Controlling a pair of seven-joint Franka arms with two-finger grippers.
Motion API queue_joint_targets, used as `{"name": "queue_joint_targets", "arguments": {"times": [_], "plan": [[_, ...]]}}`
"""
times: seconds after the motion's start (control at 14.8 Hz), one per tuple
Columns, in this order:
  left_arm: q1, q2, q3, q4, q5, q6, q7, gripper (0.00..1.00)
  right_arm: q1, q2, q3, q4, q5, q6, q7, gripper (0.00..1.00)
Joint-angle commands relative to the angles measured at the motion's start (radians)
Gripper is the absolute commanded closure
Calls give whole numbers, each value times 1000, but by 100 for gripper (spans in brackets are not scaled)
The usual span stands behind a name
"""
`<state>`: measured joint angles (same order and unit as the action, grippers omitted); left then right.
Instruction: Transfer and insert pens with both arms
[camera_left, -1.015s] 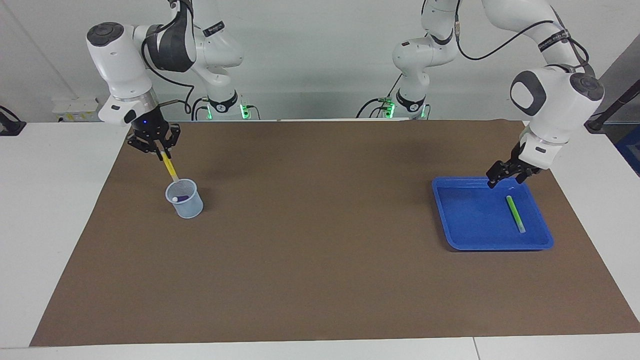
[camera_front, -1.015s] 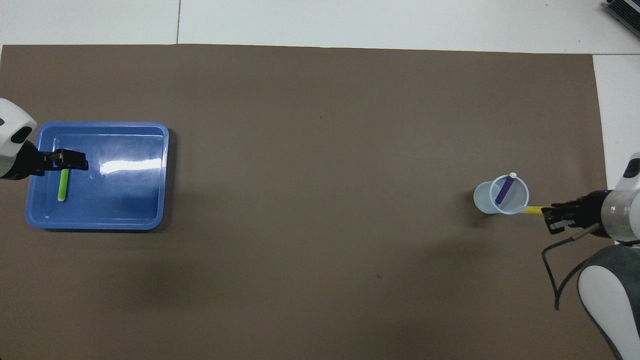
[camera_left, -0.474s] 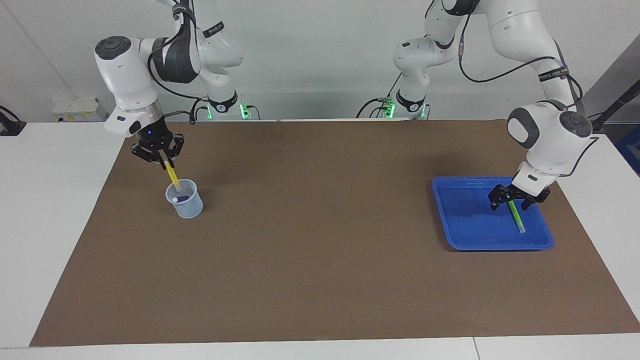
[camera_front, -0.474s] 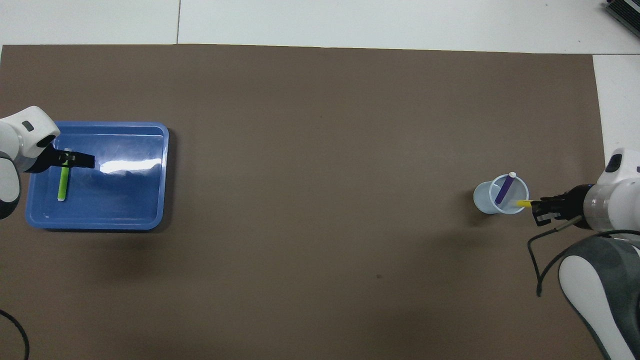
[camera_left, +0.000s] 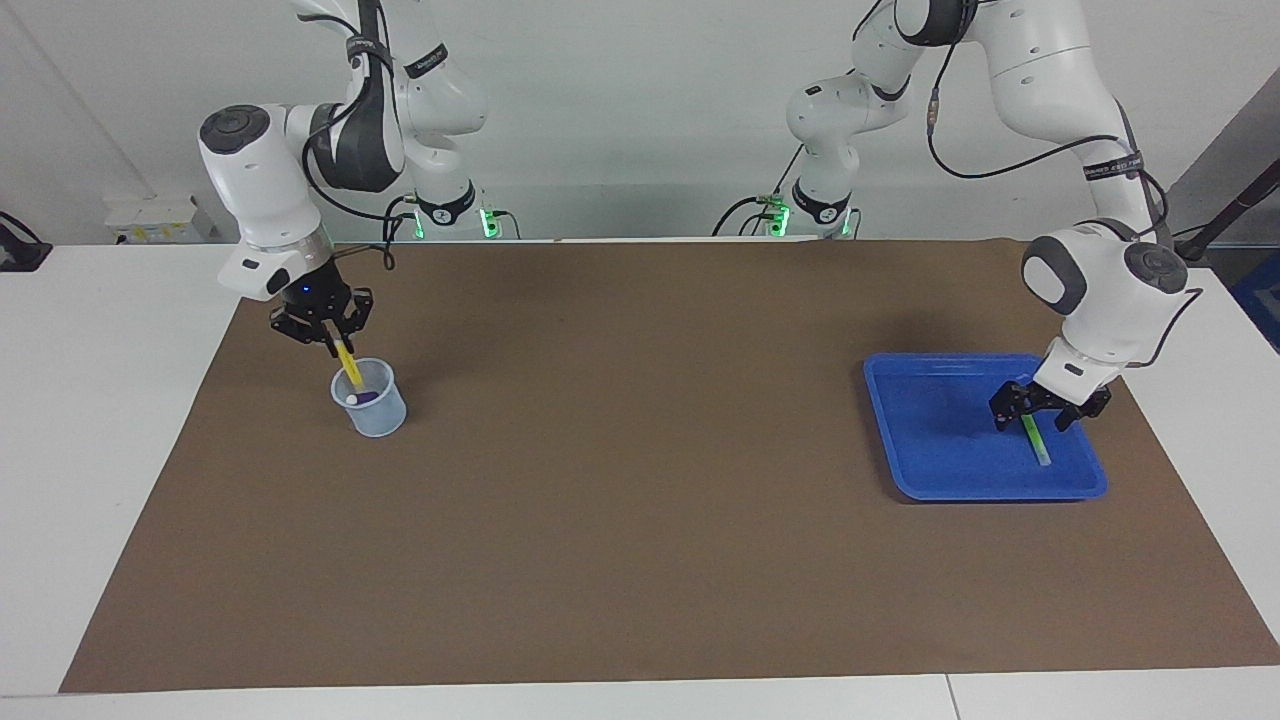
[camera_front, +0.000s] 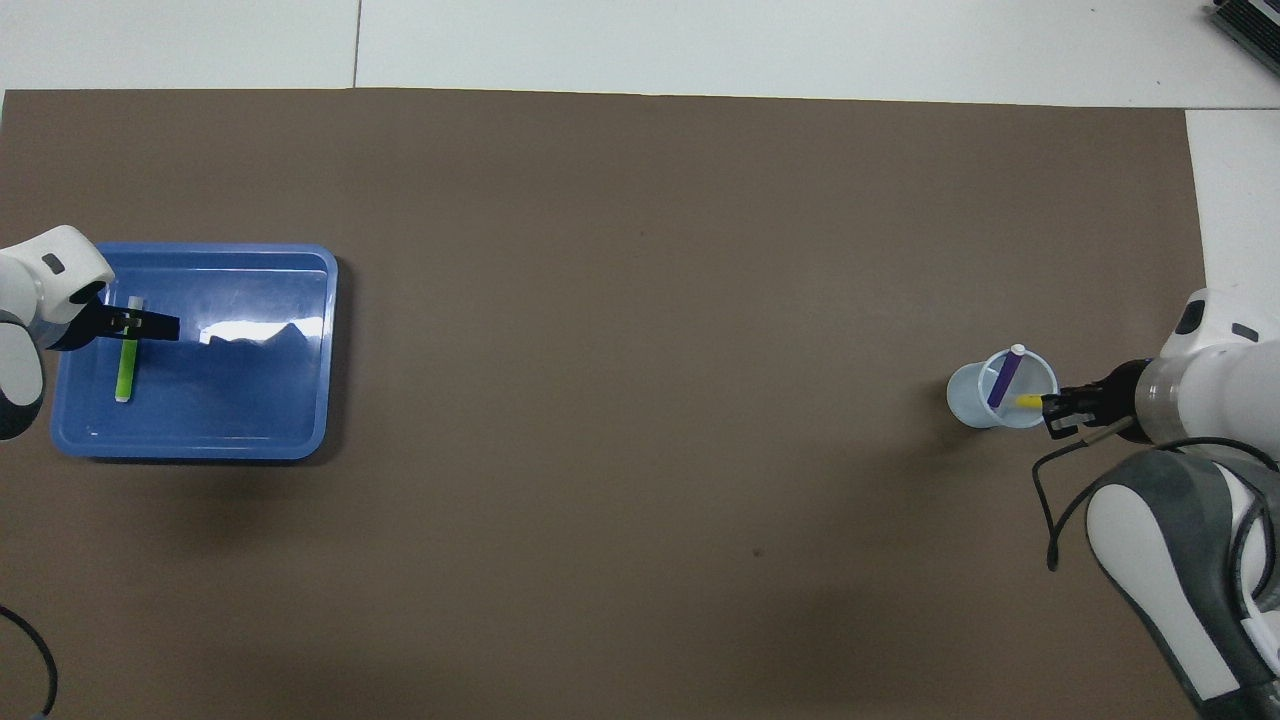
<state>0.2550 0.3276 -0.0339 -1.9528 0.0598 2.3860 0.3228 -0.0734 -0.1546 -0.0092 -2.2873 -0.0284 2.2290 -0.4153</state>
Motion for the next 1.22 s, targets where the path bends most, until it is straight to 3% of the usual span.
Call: {"name": "queue_joint_targets", "arguments": {"times": [0.0, 0.07, 0.14, 0.2, 0.27, 0.34, 0.61, 0.81, 1.02, 1.15], "plan": [[24, 30, -9, 5, 20, 39, 9, 0, -8, 12, 8, -6, -38, 26, 46, 63], [27, 42, -9, 5, 20, 56, 9, 0, -8, 12, 8, -6, -39, 26, 46, 55], [27, 47, -9, 0, 20, 62, 9, 0, -8, 12, 8, -6, -47, 26, 46, 53], [29, 47, -9, -4, 20, 65, 9, 0, -8, 12, 8, -6, -53, 26, 46, 40], [30, 48, -9, -5, 20, 64, 9, 0, -8, 12, 8, -4, -58, 26, 46, 19], [36, 48, -9, -6, 20, 64, 9, 4, -8, 13, 8, -4, -58, 26, 46, 9], [40, 48, -9, -24, 20, 73, 7, 27, -8, 10, 8, 18, -58, -2, 41, 1], [32, 48, -9, -15, 18, 55, -5, 59, -6, 12, 9, 86, -42, -96, 46, 0], [32, 48, -9, -15, 18, 55, -20, 76, -6, 12, 12, 172, -36, -204, 44, 0], [29, 48, -9, -9, 11, 36, -34, 93, -6, 10, 20, 209, -30, -251, 43, 0]]}}
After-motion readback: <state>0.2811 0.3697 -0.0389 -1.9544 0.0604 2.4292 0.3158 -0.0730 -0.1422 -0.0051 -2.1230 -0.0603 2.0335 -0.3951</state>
